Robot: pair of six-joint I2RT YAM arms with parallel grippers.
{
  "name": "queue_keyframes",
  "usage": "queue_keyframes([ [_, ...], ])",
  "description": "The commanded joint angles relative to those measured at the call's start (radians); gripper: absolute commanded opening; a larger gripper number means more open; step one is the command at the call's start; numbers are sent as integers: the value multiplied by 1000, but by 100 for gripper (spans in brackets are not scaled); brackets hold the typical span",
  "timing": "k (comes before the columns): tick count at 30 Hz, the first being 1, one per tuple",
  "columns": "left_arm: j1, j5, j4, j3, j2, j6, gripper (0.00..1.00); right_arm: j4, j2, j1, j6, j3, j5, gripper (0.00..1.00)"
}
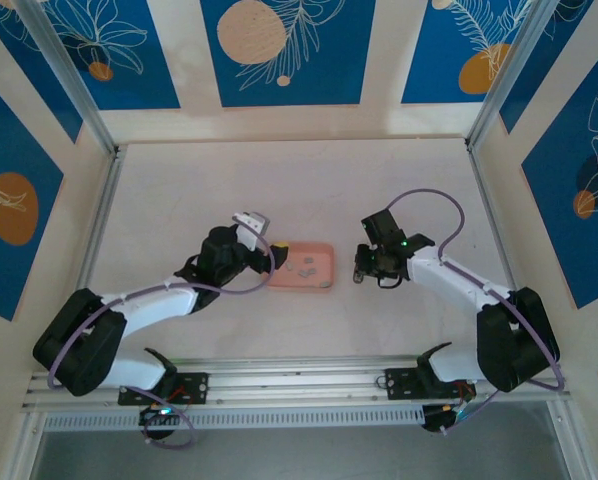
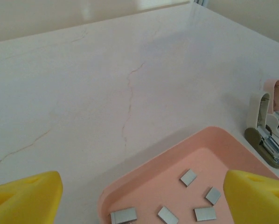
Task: Load the staples into the stapler
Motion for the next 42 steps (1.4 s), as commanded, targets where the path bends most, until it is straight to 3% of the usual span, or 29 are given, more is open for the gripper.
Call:
queue_keyframes([
  [1, -2, -27, 23, -27, -23, 29, 89, -9, 39, 6, -20, 42, 14, 15],
  [42, 2, -12, 36, -41, -8, 34, 90, 9, 165, 5, 22, 39, 11, 14],
])
